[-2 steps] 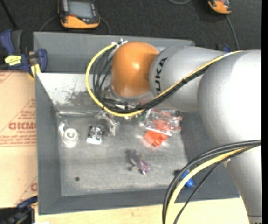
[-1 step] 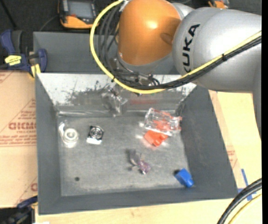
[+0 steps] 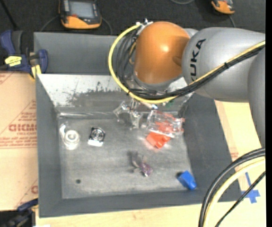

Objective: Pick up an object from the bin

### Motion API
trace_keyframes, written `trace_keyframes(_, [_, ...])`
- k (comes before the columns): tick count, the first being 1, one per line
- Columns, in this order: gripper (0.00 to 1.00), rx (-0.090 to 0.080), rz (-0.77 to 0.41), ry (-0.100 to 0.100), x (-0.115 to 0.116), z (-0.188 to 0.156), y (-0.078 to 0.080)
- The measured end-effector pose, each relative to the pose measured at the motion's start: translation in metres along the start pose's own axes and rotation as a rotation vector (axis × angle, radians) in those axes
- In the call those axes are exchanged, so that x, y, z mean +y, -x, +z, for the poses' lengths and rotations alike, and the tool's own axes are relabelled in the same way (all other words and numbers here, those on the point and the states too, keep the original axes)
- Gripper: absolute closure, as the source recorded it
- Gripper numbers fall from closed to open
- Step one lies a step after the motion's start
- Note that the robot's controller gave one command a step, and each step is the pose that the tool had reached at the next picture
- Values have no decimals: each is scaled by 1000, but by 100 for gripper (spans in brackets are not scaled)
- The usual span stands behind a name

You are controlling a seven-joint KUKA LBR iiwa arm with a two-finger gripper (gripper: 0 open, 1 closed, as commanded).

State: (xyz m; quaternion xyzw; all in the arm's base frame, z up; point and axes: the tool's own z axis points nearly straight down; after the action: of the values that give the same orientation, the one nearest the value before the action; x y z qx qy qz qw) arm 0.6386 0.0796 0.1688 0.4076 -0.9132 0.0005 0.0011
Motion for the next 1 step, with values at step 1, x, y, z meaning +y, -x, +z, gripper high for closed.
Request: trace_keyframes(1, [100, -9, 5, -5, 1, -30, 2])
